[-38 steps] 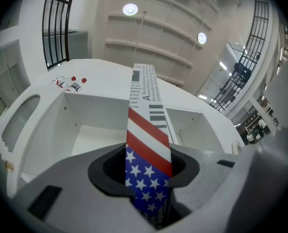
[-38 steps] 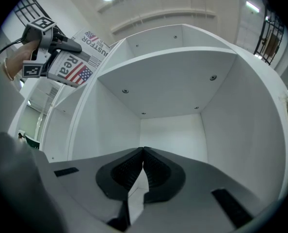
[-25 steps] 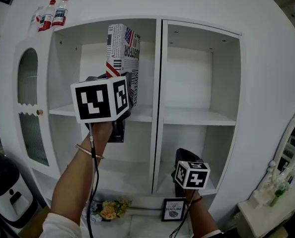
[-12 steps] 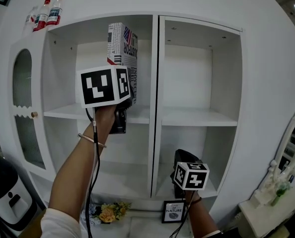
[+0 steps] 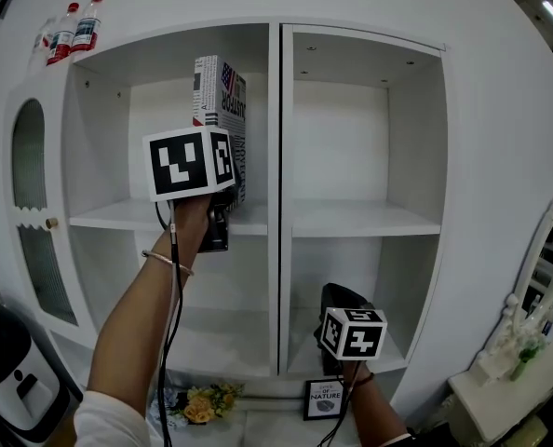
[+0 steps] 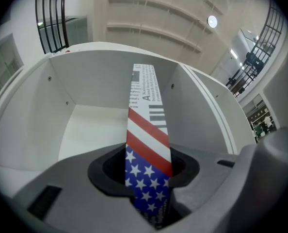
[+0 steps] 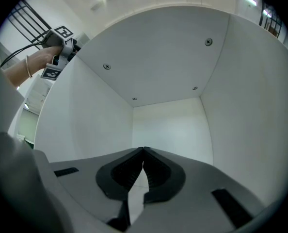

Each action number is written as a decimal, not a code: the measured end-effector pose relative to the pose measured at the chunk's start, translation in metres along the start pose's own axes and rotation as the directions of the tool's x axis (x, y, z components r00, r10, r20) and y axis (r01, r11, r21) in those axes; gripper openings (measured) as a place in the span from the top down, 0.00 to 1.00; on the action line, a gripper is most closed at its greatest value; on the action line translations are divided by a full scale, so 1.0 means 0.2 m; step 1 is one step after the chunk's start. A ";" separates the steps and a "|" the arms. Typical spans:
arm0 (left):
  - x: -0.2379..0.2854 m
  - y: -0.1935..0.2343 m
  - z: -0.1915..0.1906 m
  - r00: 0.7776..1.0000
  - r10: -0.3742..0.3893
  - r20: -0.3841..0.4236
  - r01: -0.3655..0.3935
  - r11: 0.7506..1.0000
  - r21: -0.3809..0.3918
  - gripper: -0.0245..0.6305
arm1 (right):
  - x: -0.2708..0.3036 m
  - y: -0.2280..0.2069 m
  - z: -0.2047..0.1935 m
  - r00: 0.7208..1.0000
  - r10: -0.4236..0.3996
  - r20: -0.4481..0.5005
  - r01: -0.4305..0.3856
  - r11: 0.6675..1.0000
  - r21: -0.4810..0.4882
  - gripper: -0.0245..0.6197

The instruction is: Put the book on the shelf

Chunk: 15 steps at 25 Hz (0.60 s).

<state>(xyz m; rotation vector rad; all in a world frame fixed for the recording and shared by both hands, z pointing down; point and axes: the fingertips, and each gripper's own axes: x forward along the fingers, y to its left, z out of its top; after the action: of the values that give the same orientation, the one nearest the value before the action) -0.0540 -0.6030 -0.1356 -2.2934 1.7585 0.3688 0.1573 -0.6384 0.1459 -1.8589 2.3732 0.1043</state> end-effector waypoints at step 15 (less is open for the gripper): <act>0.02 -0.03 0.00 1.000 -0.020 -0.021 0.022 0.999 0.049 0.64 | 0.00 0.02 -0.01 1.000 0.011 0.004 -0.011 1.000 0.012 0.93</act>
<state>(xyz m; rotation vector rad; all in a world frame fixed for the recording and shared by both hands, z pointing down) -0.0466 -0.6045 -0.1364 -2.2876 1.7318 0.2960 0.1542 -0.6377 0.1471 -1.8388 2.3770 0.0949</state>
